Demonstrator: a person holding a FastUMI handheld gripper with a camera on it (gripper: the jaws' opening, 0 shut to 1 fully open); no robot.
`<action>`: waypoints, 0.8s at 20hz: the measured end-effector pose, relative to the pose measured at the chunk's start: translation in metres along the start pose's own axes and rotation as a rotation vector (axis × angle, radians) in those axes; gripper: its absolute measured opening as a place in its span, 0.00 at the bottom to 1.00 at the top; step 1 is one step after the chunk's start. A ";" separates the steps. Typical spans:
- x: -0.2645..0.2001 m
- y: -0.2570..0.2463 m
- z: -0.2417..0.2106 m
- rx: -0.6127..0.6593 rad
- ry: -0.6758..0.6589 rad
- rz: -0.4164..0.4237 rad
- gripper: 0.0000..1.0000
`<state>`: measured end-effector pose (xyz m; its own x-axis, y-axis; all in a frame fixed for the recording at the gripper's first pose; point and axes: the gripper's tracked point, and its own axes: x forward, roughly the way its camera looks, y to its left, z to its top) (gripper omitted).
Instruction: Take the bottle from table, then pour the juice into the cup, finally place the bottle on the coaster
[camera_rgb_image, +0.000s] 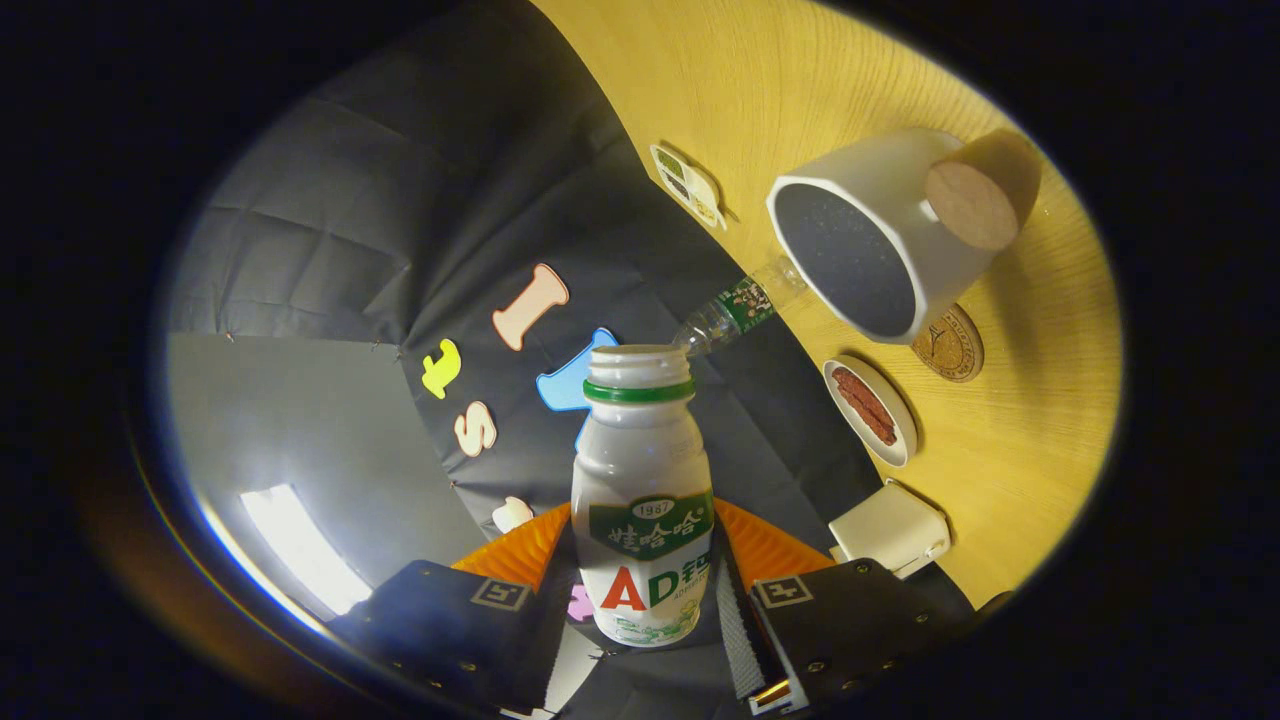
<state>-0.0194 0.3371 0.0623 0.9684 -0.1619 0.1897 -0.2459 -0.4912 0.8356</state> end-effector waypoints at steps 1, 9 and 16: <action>0.000 0.001 0.000 0.004 -0.001 0.000 0.67; 0.000 0.004 -0.002 0.061 -0.012 0.008 0.67; 0.002 0.000 -0.003 0.035 -0.012 -0.002 0.67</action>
<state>-0.0172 0.3391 0.0646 0.9683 -0.1708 0.1820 -0.2456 -0.5214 0.8172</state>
